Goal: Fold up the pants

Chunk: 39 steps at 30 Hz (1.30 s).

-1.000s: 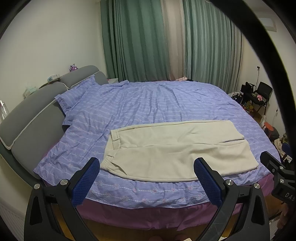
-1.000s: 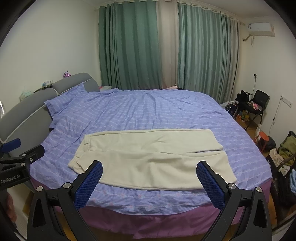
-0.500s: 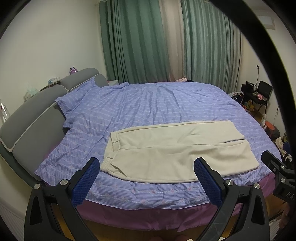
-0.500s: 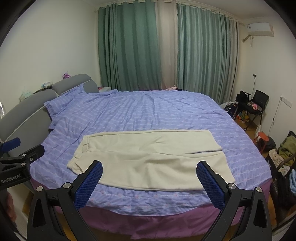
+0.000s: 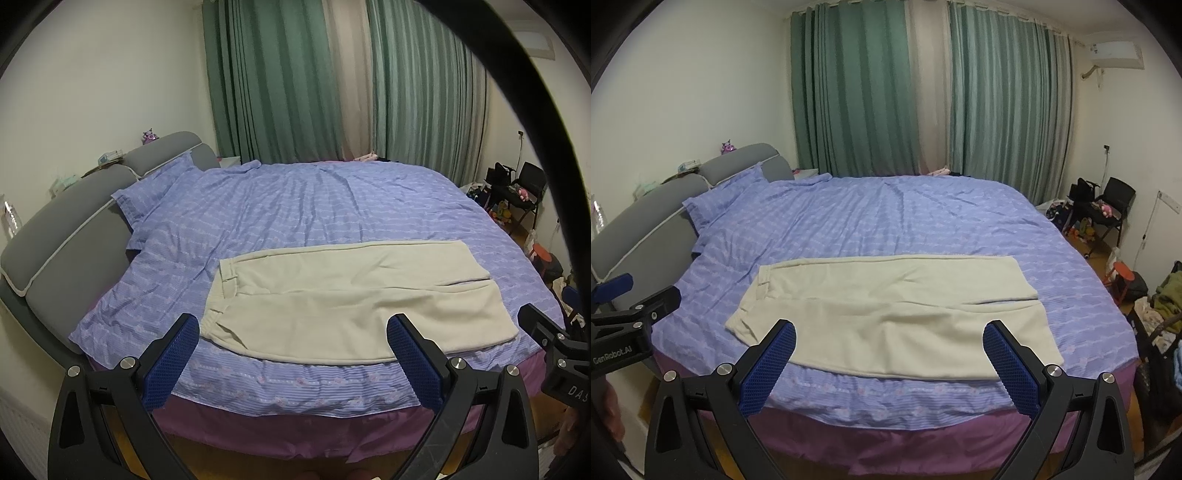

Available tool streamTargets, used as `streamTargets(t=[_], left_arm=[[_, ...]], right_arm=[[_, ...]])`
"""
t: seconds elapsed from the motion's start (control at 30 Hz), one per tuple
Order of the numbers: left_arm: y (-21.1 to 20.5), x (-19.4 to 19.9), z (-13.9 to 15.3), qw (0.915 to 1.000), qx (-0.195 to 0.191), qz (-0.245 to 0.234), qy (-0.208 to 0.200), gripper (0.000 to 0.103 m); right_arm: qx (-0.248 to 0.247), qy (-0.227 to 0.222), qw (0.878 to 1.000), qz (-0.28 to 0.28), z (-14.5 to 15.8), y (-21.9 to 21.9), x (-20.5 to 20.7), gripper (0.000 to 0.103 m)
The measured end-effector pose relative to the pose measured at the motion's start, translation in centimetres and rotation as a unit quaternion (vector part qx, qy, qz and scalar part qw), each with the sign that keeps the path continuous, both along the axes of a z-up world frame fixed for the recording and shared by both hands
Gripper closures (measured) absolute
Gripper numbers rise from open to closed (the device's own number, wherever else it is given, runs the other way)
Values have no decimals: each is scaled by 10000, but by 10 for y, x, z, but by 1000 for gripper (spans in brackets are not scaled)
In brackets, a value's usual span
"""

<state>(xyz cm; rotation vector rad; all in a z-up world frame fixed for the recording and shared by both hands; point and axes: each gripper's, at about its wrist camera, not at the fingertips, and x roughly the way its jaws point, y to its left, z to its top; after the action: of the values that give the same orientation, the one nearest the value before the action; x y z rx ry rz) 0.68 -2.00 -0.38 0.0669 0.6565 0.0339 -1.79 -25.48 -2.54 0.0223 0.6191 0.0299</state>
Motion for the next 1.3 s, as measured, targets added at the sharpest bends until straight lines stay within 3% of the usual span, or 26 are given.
streamTargets(t=[0.3,0.4,0.5,0.57,0.67,0.93,1.1,1.3], left_arm=[[12,5,-19,9989,53,325,322,0],[31,13,-24,9971,128,526,540,0],[53,27,-33,9968,99,658,443,0],[68,38,-41,9972,51,658,344,0],[94,65,-57,9970,123,532,540,0],[152,139,-129,9960,403,235,759,0],[173,174,-195,9891,329,205,1423,0],[188,206,-261,9839,168,342,1747,0]], right_arm=[[30,229,9996,153,-18,3,20,1],[-15,336,9992,236,-23,15,32,1],[-36,447,9986,273,-30,32,48,1],[19,557,9981,243,-39,44,60,1],[245,887,9958,43,-60,66,90,1],[491,1727,9813,-692,-140,113,151,1],[329,2107,9735,-821,-194,139,176,1],[493,2600,9600,-911,-257,145,196,1]])
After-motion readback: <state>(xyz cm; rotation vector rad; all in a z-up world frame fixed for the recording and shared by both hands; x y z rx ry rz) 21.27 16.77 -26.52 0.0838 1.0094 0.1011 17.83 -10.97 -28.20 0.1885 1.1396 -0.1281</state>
